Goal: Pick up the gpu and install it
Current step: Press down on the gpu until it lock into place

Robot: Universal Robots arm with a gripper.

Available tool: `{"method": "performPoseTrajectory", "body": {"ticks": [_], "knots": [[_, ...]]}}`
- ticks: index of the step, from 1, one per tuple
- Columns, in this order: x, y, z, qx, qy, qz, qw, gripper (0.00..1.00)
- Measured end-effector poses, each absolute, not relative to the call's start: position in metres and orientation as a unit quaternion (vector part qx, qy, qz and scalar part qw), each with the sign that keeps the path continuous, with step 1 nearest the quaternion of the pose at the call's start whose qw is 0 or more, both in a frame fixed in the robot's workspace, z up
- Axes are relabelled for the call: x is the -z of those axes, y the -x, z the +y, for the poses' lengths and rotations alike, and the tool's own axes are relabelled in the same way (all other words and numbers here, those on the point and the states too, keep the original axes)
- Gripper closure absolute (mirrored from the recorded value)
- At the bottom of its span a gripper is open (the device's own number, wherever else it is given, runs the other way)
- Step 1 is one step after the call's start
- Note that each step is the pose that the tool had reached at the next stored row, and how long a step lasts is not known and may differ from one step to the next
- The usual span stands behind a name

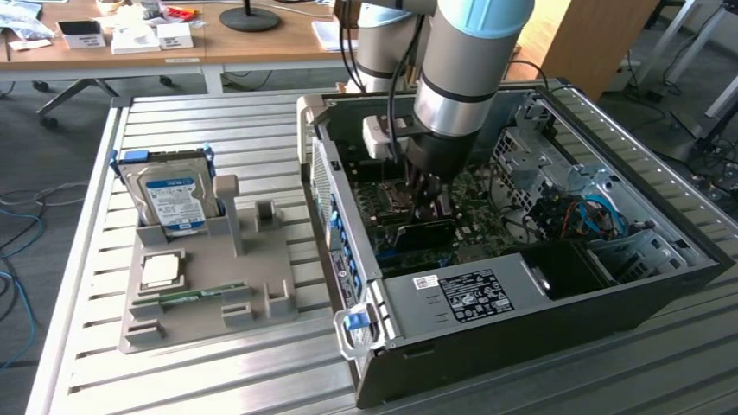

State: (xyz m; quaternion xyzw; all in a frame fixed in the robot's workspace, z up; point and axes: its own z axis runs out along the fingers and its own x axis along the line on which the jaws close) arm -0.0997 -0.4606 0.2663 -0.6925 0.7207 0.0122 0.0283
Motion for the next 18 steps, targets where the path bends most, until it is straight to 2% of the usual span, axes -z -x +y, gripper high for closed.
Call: {"method": "performPoseTrajectory", "body": {"ticks": [18], "knots": [[-0.319, 0.1, -0.461, -0.012, 0.693, 0.721, 0.028, 0.89]]}}
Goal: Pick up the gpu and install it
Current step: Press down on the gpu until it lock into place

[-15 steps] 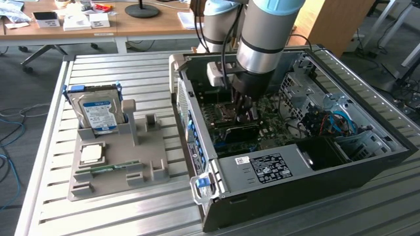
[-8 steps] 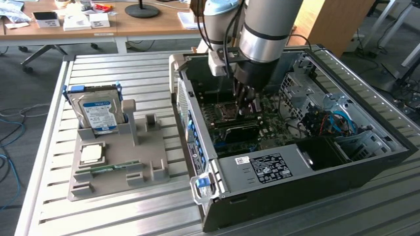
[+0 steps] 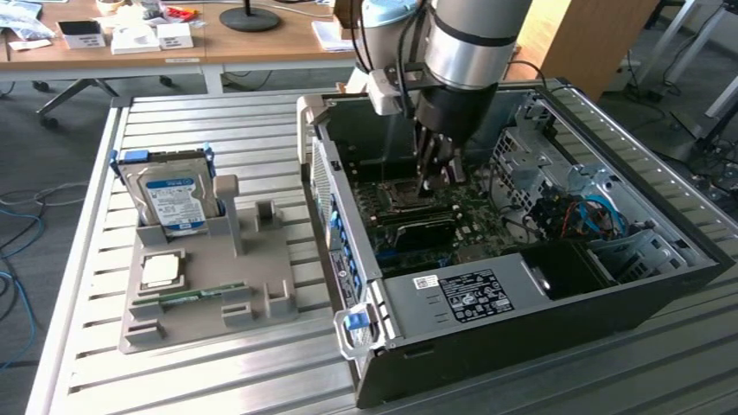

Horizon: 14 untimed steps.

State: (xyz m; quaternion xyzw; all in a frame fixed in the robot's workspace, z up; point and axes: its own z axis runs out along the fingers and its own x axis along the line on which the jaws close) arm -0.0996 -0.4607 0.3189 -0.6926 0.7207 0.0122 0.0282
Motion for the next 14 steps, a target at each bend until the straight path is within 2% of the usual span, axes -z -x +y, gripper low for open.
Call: {"method": "performPoseTrajectory", "body": {"ticks": [14], "knots": [[-0.345, 0.099, -0.461, -0.012, 0.693, 0.721, 0.028, 0.89]]}}
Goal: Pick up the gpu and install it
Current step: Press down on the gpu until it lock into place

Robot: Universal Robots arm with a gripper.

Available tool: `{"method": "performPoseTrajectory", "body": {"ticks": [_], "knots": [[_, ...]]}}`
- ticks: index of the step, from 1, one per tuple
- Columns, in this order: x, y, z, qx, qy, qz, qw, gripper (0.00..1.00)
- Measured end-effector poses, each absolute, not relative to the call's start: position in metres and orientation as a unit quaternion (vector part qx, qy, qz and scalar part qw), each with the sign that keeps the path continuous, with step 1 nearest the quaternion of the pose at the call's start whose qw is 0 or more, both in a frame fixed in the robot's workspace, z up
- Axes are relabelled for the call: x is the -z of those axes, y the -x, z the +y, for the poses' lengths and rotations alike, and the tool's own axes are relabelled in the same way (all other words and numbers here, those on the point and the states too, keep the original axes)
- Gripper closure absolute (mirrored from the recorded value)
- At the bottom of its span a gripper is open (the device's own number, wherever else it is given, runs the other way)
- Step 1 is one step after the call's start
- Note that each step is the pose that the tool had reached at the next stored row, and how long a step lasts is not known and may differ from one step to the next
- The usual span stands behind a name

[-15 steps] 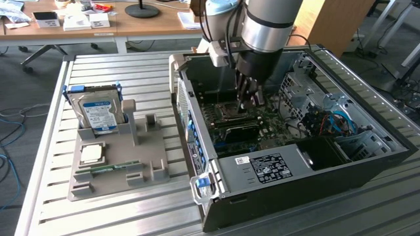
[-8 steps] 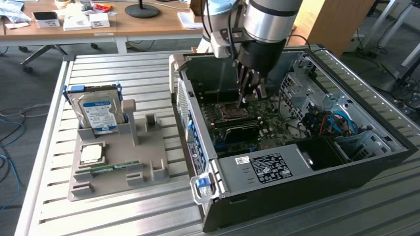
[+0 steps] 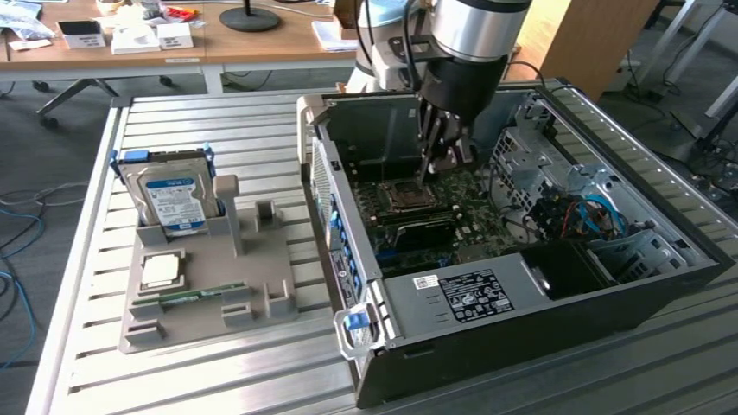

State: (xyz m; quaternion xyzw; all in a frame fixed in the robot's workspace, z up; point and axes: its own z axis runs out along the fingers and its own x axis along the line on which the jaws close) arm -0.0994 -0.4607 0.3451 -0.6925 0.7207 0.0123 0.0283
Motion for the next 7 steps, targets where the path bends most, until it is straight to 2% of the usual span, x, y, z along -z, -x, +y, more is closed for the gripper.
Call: {"method": "performPoseTrajectory", "body": {"ticks": [7], "knots": [[-0.3462, 0.0994, -0.4607, -0.012, 0.693, 0.721, 0.028, 0.89]]}}
